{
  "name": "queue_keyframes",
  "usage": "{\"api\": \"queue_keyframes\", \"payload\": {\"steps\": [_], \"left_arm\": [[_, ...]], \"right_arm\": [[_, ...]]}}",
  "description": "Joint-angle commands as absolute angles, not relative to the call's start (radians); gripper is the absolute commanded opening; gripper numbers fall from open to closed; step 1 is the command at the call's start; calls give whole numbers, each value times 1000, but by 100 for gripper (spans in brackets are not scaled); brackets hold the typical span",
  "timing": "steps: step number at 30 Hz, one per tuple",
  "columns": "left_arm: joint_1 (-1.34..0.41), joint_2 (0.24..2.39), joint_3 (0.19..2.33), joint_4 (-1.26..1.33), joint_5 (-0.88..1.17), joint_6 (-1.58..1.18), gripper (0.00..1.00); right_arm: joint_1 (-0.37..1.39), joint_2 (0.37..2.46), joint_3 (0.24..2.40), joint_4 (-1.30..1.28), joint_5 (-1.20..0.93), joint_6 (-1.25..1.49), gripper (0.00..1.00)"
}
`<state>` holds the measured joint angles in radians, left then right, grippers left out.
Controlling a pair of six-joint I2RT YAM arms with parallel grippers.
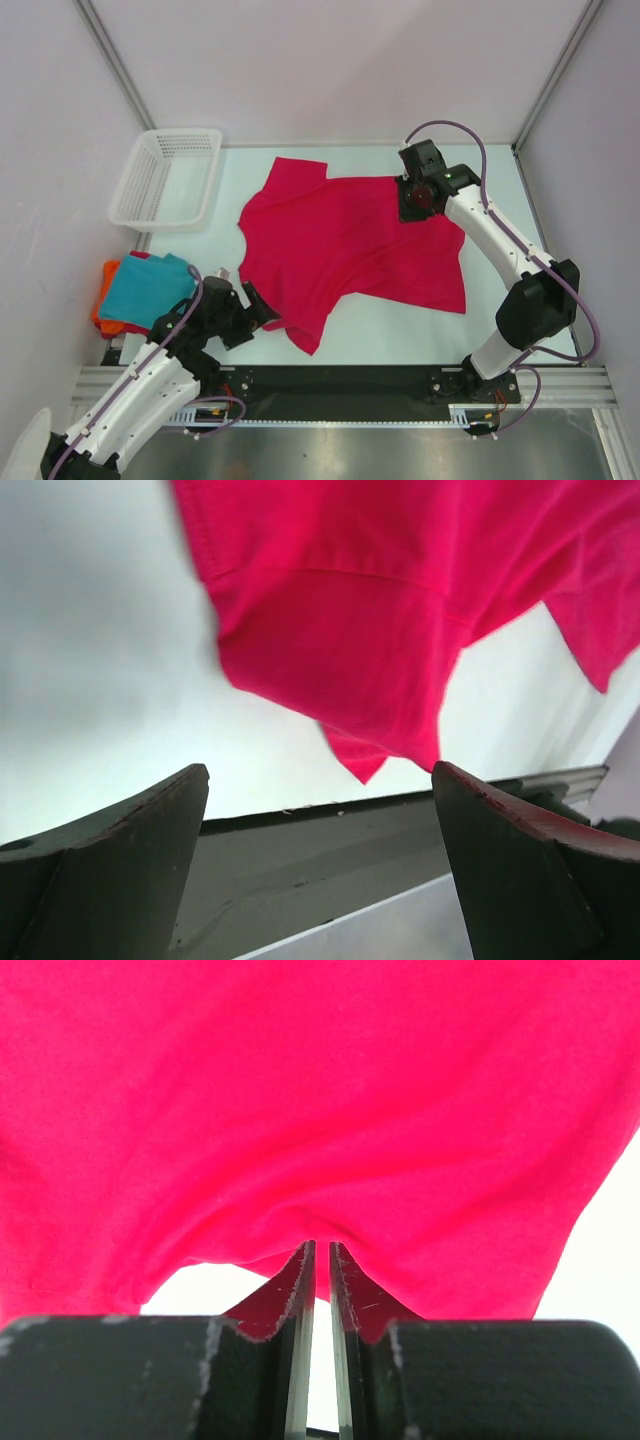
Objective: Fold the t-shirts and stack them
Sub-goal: Flatten out the tshirt
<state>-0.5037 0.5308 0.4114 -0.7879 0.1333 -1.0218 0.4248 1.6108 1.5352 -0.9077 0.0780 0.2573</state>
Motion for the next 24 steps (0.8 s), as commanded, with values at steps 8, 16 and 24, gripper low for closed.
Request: {"api": "queue_keyframes", "payload": {"steps": [8,16,24], "left_arm": [[-508,557,342,-748,32,-1175,91],[-506,722,268,-522,57,-1175,78],[-508,865,245,-368,87,-1152,51]], "right_arm": [[431,1575,1540,-908,64,239,16],[430,1591,1566,-928,81,216,15],[419,1601,1580,-942,83,210,15]]}}
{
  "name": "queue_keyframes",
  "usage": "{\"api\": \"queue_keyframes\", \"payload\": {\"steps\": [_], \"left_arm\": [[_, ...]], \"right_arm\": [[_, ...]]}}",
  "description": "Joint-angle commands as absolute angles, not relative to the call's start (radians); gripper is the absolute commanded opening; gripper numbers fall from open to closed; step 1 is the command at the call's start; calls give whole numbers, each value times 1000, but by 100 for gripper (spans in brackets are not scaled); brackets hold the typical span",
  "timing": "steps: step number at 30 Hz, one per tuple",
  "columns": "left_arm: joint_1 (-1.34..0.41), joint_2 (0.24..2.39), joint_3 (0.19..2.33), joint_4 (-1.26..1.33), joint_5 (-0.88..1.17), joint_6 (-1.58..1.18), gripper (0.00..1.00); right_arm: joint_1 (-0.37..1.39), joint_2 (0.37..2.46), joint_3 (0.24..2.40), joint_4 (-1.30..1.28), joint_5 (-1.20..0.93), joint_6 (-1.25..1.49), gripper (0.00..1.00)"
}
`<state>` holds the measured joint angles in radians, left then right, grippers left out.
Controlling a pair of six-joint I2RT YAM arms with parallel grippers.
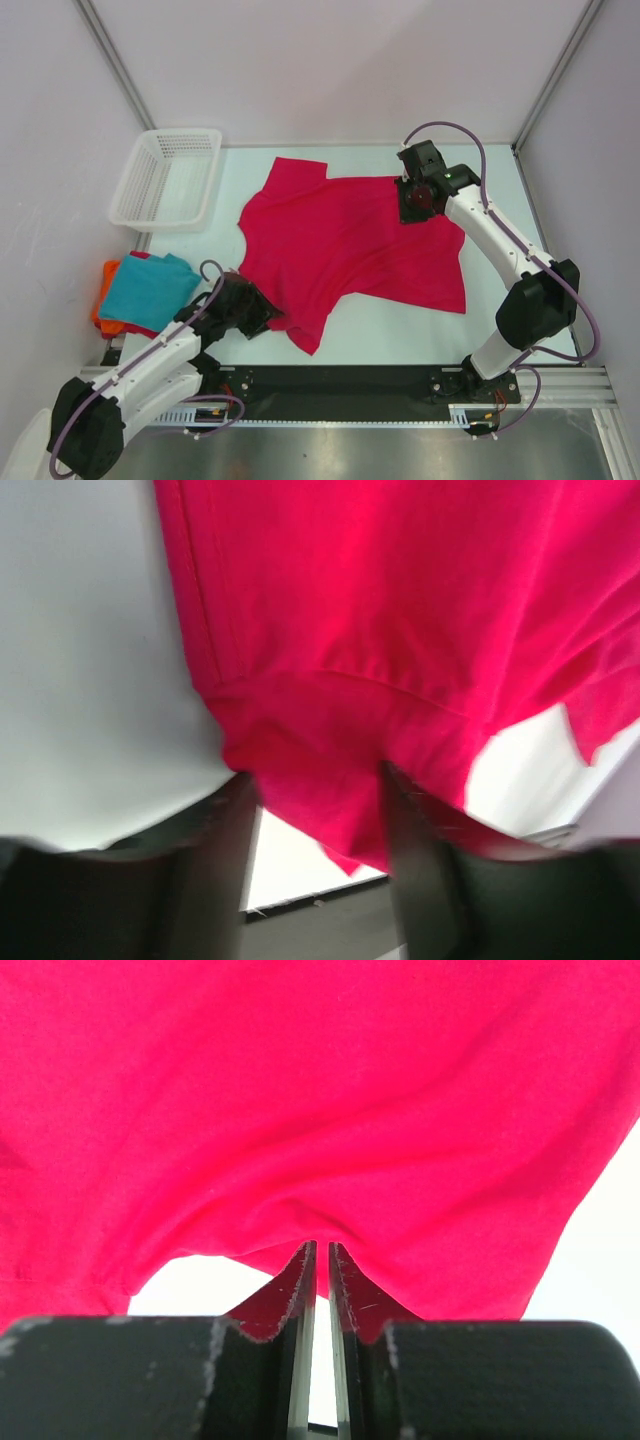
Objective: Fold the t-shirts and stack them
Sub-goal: Flatten out the tshirt
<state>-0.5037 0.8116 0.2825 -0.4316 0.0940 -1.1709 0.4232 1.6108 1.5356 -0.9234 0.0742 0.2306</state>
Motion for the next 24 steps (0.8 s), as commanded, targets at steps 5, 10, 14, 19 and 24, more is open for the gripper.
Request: {"api": "queue_keyframes", "payload": {"steps": [5,10,14,19,24], "left_arm": [[-508,856,258,-362,110,-1140,0],[-508,764,317,-470,126,-1147,0],[-508,664,421,-609,89,-1157,0],[-509,588,503,-744,84,-1166,0],[-508,558,509,-784,101,-1184,0]], "right_arm": [[416,1598,1574,-940,84,209,14],[416,1588,1549,-936,81,209,13],[413,1575,1525,-916,68,207,13],[410,1566,1502,-900,52,207,13],[410,1566,1489,-891,34,207,13]]}}
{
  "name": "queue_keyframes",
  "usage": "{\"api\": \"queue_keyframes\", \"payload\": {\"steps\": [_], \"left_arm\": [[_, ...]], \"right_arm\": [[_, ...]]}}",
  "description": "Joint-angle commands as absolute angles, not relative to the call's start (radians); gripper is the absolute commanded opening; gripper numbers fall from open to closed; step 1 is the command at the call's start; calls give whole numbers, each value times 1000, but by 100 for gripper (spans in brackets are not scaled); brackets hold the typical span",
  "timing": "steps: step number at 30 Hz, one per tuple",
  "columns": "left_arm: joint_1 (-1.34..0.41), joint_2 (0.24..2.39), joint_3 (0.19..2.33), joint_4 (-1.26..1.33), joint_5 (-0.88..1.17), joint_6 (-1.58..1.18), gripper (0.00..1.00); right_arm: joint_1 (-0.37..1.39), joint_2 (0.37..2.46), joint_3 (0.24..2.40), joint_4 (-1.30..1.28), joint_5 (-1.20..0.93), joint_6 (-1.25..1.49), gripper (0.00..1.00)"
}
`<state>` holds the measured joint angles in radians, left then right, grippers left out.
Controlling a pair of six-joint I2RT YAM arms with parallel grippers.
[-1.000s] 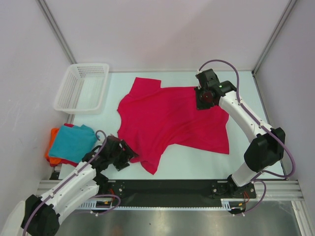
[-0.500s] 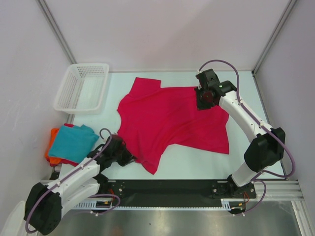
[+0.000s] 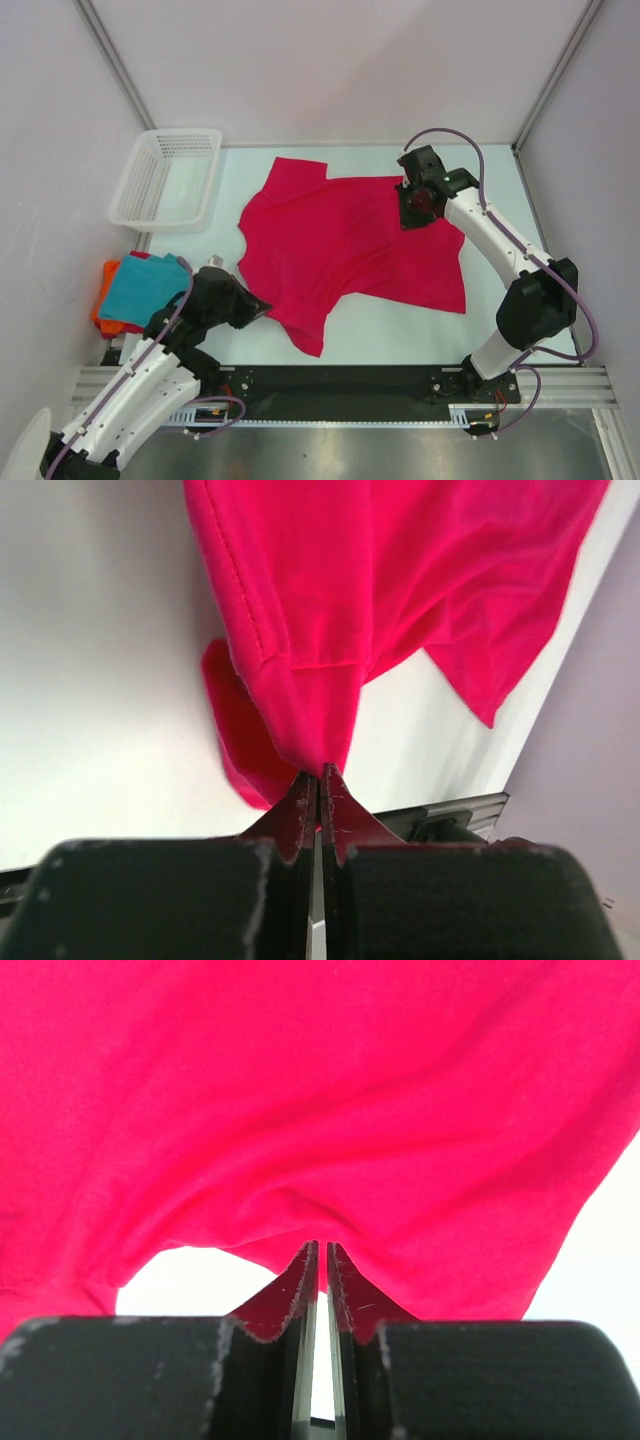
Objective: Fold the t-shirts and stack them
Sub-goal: Flatten out the tshirt
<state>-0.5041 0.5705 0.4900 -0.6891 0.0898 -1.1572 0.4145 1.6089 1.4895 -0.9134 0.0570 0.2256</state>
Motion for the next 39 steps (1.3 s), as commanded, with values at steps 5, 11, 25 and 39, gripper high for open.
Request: {"api": "queue_keyframes", "payload": {"steps": [5,11,25,39], "left_arm": [[-509,512,524,-824,100,-1213,0],[-509,494,701,-939,-3,-1169,0],[-506,706,393,-548,183,-1192,4],[-508,753,590,-707,9,-1095,92]], "right_arm": [[408,1559,1482,-893,37,198,13],[396,1557,1474,-894,37,193,13],[416,1565,1486,-917,41,199,12],[425,1595,1467,-905,9,209,16]]}}
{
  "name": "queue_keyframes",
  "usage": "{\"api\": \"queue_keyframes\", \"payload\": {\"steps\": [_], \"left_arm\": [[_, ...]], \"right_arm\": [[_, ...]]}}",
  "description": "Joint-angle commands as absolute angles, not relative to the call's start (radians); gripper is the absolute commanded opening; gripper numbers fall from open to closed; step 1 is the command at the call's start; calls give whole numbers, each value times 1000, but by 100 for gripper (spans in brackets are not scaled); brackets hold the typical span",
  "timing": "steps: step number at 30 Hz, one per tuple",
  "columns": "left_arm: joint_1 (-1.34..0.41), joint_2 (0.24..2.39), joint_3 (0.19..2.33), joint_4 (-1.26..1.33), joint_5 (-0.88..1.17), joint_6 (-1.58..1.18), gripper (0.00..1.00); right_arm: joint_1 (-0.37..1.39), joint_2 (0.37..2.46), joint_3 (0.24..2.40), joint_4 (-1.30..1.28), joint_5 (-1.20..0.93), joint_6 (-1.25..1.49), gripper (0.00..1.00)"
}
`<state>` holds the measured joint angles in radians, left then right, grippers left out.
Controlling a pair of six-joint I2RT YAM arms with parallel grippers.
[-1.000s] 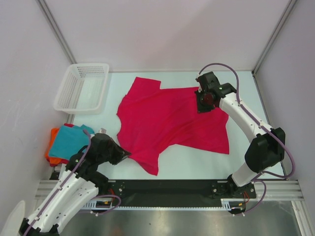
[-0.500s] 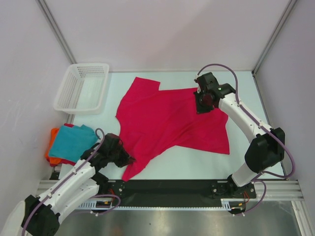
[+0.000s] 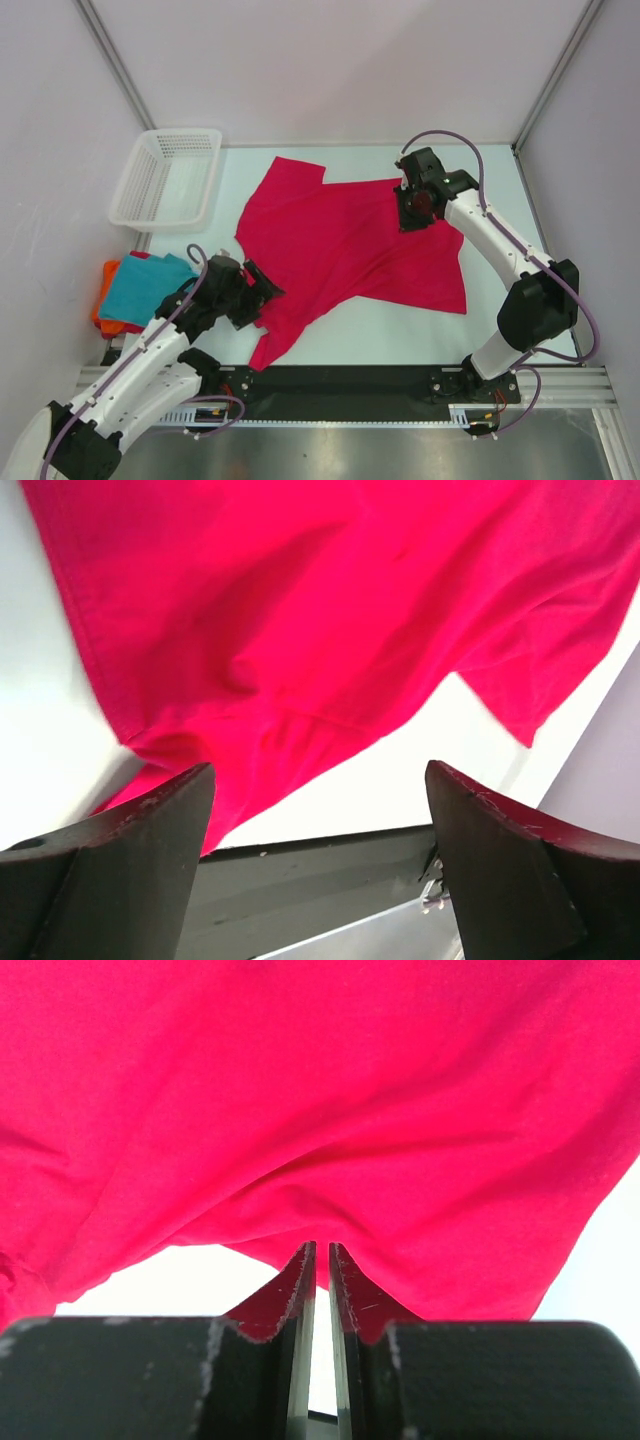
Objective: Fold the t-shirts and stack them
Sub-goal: Flatten out the tshirt
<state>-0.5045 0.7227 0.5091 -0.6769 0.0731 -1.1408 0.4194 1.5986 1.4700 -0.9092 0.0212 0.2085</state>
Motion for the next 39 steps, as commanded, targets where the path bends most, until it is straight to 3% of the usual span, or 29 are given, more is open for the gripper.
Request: {"api": "queue_keyframes", "payload": {"steps": [1,15,25,39], "left_arm": [[-506,761,615,-707,2,-1094,92],[-215,1202,819,-506,93,-876,94],[-150,1581,1118,-474,112,-825,94],[-5,1900,1479,-538,146,-792,94]], "right_arm": [[426,1594,1466,-905,9,209,16],[431,1540,1427,-907,-28,219,16],[442,1506,1402,-922,-34,235,16],[446,1505,1407,-943,-52,241,16]]}}
